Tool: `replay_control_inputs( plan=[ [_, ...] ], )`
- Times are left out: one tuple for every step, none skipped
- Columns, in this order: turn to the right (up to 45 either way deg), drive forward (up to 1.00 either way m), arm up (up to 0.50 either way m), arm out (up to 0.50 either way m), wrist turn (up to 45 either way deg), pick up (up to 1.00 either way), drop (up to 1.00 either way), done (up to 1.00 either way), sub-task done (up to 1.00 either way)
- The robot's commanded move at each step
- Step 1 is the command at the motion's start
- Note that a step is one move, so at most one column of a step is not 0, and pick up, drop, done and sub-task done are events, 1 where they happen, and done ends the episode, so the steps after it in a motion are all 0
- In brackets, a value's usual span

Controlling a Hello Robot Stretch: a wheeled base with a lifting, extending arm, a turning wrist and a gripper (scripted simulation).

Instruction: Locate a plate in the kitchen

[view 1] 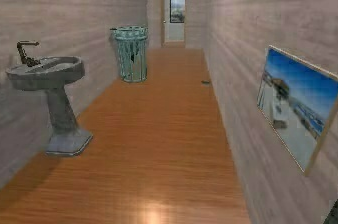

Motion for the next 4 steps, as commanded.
replay_control_inputs(
  plan=[
    [0.0, 1.00, 0.00, 0.00, 0.0, 0.00, 0.00, 0.00, 0.00],
    [0.0, 1.00, 0.00, 0.00, 0.0, 0.00, 0.00, 0.00, 0.00],
    [0.0, 1.00, 0.00, 0.00, 0.0, 0.00, 0.00, 0.00, 0.00],
    [0.0, 1.00, 0.00, 0.00, 0.0, 0.00, 0.00, 0.00, 0.00]
  ],
)
